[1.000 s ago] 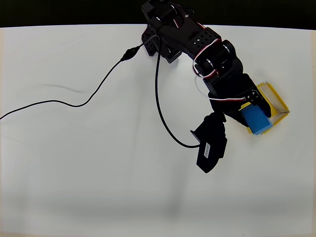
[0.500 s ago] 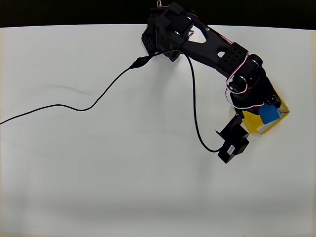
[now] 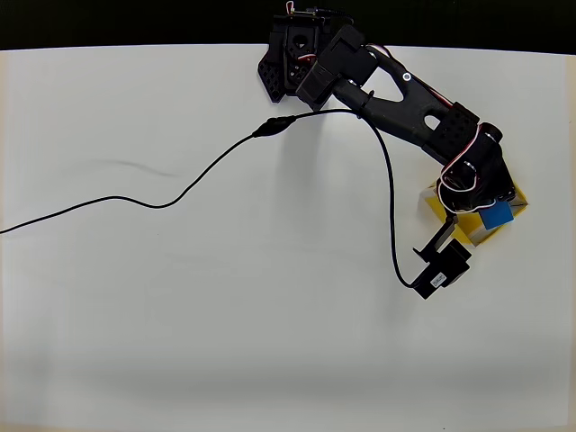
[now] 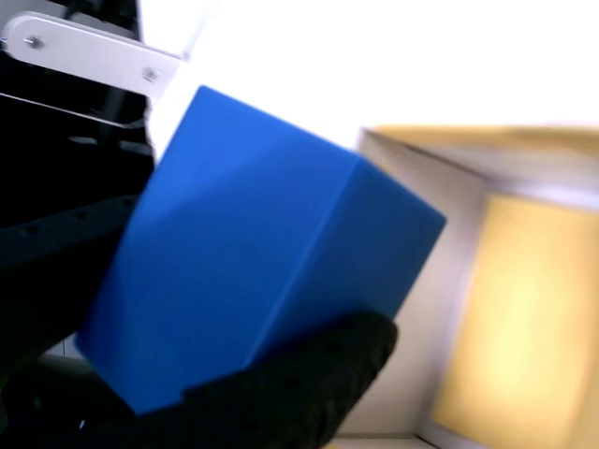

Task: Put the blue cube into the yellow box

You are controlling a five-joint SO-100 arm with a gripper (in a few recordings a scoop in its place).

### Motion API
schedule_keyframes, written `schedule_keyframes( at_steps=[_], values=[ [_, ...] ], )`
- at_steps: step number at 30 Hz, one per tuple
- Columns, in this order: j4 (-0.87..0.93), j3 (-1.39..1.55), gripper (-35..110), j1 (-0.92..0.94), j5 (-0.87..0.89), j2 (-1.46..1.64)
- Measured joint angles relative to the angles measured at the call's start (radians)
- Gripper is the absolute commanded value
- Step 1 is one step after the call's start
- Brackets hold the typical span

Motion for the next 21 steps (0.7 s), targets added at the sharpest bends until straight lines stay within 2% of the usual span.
schedule_keyframes(
  at_steps=[12,21],
  values=[
    [-0.046,0.000,19,-0.018,-0.003,-0.101],
    [-0.106,0.002,25,-0.028,0.000,-0.146]
  ],
)
